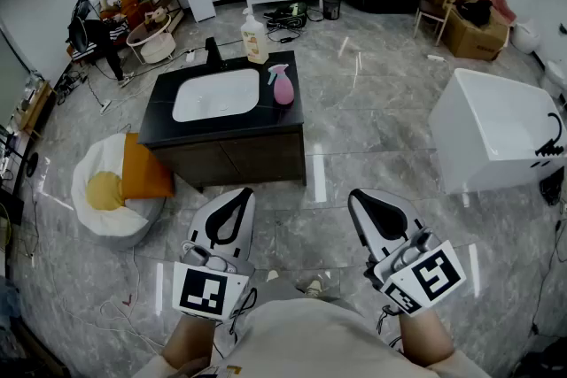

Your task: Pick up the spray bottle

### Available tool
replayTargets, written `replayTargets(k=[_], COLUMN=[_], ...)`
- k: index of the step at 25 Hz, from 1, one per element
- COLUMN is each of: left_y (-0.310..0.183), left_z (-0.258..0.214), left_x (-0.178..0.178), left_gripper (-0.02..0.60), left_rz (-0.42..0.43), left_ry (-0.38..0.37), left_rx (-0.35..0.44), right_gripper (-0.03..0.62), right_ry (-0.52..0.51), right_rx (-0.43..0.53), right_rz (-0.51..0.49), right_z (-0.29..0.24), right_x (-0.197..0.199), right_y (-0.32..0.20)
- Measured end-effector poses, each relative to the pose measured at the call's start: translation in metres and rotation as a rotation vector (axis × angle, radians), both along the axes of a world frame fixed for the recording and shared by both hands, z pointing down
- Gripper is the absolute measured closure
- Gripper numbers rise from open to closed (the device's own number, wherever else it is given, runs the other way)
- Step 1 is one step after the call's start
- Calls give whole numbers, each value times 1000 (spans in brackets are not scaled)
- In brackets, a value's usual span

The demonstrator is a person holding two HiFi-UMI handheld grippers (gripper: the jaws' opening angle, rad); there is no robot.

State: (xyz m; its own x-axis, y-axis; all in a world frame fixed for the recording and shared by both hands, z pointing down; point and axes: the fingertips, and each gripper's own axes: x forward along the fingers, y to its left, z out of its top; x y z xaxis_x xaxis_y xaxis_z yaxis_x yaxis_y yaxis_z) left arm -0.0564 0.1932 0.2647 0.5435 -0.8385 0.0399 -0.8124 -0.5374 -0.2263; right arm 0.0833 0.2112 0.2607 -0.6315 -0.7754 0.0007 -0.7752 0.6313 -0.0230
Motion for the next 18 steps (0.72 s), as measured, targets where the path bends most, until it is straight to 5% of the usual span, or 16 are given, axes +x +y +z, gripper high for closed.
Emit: replayTargets(k=[18], left_y=[6], left_z=[-27], left_x=[3], left_gripper=[561], left_rz=[2], left_ry=[28], left_rx=[36], right_gripper=[566], right_ry=[20], right_rx=[37], right_rz=[29], right_z=[-8], right_x=[5], right_y=[-1])
